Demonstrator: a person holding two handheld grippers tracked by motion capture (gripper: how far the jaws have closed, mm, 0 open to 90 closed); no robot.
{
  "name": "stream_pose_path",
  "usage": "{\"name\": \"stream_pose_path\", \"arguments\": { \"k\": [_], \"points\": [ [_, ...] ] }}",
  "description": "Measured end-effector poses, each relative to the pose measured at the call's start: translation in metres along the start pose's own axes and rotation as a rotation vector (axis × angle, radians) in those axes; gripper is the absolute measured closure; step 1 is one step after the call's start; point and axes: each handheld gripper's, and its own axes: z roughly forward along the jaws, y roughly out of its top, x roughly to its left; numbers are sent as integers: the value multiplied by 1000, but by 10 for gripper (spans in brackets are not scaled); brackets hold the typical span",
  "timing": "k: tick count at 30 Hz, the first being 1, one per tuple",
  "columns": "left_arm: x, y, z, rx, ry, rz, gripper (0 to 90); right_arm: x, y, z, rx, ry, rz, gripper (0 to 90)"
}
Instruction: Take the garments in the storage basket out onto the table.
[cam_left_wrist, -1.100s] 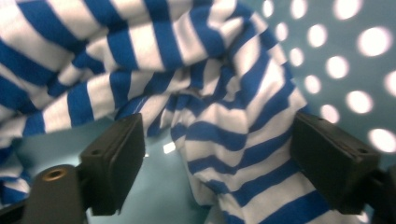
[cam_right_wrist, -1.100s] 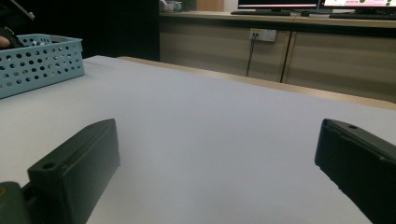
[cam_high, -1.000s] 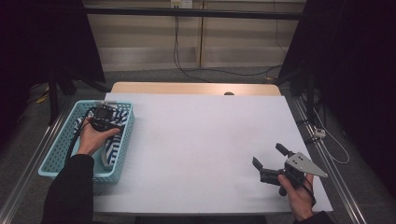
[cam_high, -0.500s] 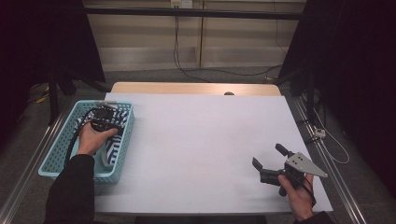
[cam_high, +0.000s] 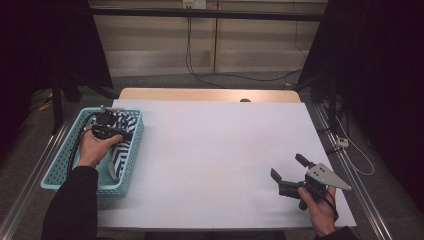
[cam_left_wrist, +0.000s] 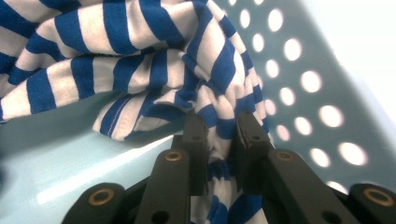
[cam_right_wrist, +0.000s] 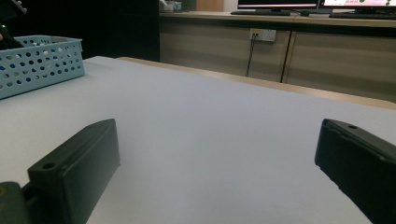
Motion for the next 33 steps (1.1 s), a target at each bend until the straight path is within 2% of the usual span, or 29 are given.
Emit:
{"name": "stream_pose_path", "arguments": {
  "k": [1,4,6,7,10,12,13,15,18,19,20,23,26,28,33],
  "points": [
    [0,0,-2,-4,3,5,771,0,0,0,0,0,0,0],
    [-3,0,-8,-45,-18,-29,771,0,0,0,0,-2,0,0],
    [-2,0,-14,-70,-19,-16,771,0,0,0,-2,0,0,0],
    [-1,0,-16,-80,2,7,771,0,0,0,-2,0,0,0],
    [1,-4,-25,-129,4,10,771,0,0,-1,-2,2,-1,0],
    [2,-6,-30,-151,-1,-4,771,-1,0,-1,-2,1,-1,0],
    [2,-7,-33,-157,-10,-25,771,0,0,-1,-1,-2,-1,0],
    [5,-9,-39,-183,-9,3,771,0,0,0,-2,-1,-1,0],
    [5,-13,-45,-216,-1,4,771,0,0,0,-3,-1,-2,0],
    [6,-14,-46,-229,12,16,771,0,0,0,-2,-1,0,0],
    [4,-15,-48,-237,14,7,770,0,0,0,-2,-2,2,0],
    [0,-18,-50,-239,22,25,771,0,0,0,0,-4,0,0],
    [-2,-22,-53,-273,26,24,770,0,0,-1,0,-5,0,0],
    [-2,-24,-57,-298,39,37,770,0,0,0,-2,-1,3,0],
    [-6,-31,-64,-345,36,45,769,0,0,0,-1,-1,3,0]
  ]
}}
